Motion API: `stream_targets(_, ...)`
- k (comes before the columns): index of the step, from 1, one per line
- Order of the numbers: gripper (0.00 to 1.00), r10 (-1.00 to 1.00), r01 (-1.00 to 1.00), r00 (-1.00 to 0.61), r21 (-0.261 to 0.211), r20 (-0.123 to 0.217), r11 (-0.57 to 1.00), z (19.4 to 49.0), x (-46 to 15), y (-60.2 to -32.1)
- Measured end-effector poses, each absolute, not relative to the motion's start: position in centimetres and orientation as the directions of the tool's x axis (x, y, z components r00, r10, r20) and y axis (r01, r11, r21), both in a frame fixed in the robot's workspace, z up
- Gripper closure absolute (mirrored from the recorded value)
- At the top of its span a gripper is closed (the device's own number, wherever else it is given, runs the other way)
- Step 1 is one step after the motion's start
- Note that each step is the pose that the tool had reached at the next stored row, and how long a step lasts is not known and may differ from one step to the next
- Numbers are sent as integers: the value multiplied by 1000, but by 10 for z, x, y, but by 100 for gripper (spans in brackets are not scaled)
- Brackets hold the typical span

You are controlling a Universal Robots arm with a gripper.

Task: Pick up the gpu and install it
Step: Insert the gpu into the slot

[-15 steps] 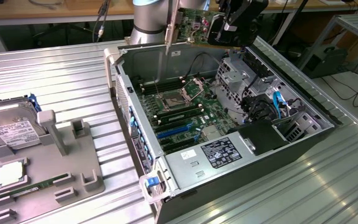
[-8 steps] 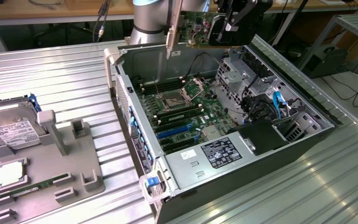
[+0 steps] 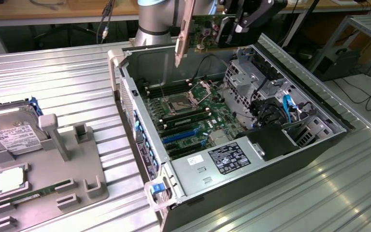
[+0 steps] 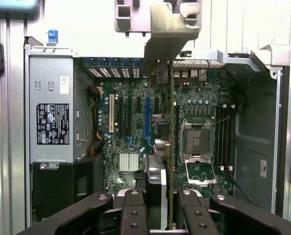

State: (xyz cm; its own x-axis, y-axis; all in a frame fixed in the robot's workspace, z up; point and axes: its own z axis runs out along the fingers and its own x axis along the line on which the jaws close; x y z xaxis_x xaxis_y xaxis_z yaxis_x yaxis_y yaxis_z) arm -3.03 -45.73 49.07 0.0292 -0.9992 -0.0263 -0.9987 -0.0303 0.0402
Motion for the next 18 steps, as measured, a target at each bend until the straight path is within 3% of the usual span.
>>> stream_targets(4, 72, -995, -995, 95, 40, -26, -96, 491, -30, -457)
stream_targets(18, 72, -995, -995, 96, 35, -32, -97, 482, -30, -457)
